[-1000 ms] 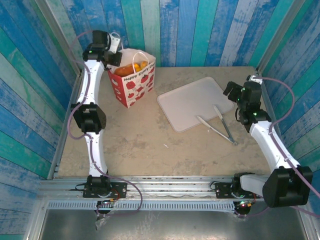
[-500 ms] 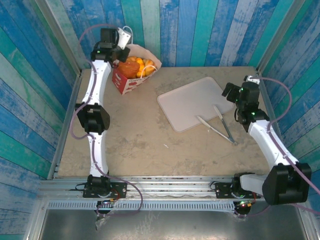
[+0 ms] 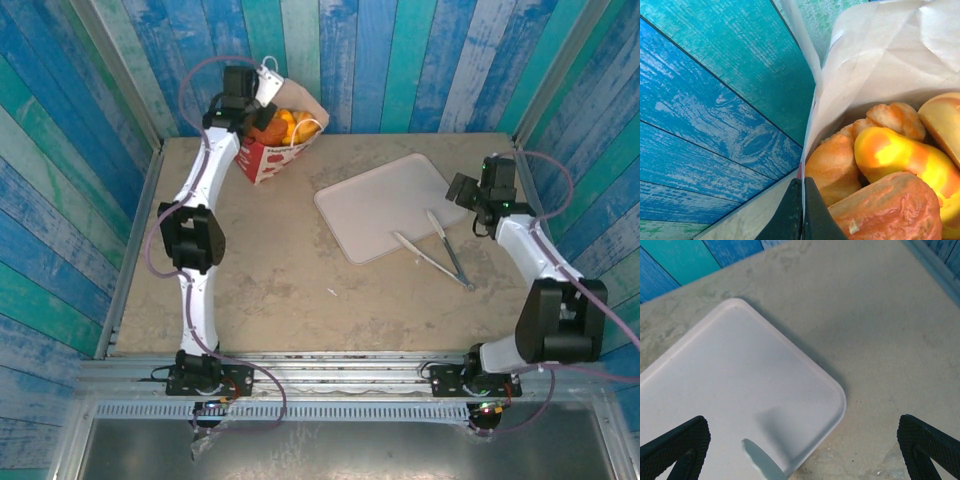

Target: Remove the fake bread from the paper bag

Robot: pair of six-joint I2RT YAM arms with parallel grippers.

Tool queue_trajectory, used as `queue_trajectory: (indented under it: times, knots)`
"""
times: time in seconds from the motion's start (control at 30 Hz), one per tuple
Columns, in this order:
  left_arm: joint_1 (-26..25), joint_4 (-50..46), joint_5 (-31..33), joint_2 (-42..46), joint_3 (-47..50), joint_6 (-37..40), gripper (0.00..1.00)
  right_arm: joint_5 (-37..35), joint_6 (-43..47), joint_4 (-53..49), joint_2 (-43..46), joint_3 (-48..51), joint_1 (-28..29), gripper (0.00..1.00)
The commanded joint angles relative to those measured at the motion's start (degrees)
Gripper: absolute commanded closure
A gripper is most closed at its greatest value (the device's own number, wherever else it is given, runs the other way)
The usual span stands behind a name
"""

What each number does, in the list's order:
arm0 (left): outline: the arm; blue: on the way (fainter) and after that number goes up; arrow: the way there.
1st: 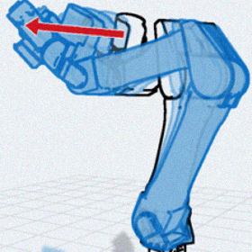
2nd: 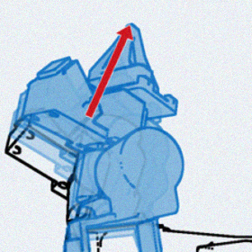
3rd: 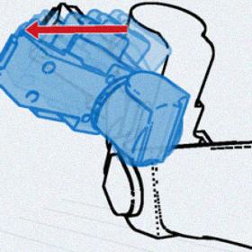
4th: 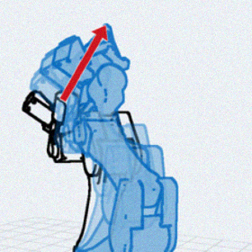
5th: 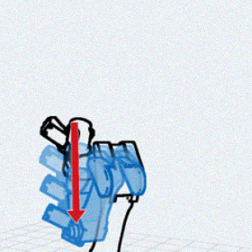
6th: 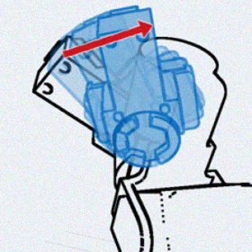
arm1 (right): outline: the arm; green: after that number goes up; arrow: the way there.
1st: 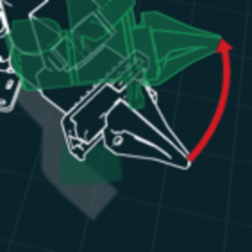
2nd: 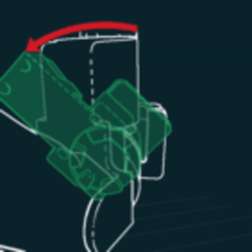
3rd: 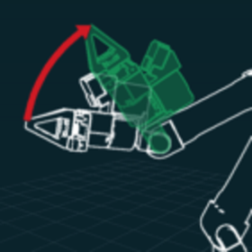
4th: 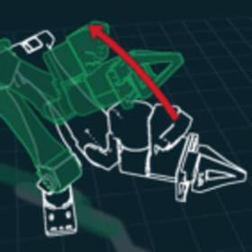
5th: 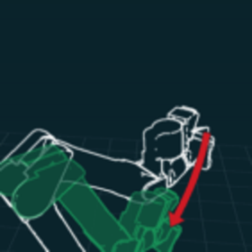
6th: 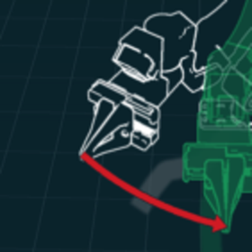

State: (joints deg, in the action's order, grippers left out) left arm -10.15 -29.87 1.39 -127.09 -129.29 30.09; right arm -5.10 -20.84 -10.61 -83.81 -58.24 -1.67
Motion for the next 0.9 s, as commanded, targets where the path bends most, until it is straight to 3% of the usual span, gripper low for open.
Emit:
queue_trajectory:
  times: [0.0,0.17,0.43,0.87]
  knots:
    - [-0.65,5.65,0.65,9.46,5.41,0.93,1.0,6.99,0.7,-4.43,-4.75,-4.74,-2.15,0.0]
    - [-1.05,10.59,1.42,13.92,12.9,1.69,1.0,8.84,2.31,-8.55,-14.22,-12.96,-3.29,0.0]
    - [-1.34,10.26,2.7,14.83,13.73,1.91,1.0,13.81,2.85,-14.25,-27.6,-24.02,-5.89,0.04]
    - [-1.54,17.83,-0.16,18.74,21.06,1.99,1.0,19.5,1.87,-14.26,-33.62,-23.02,-7.5,0.06]
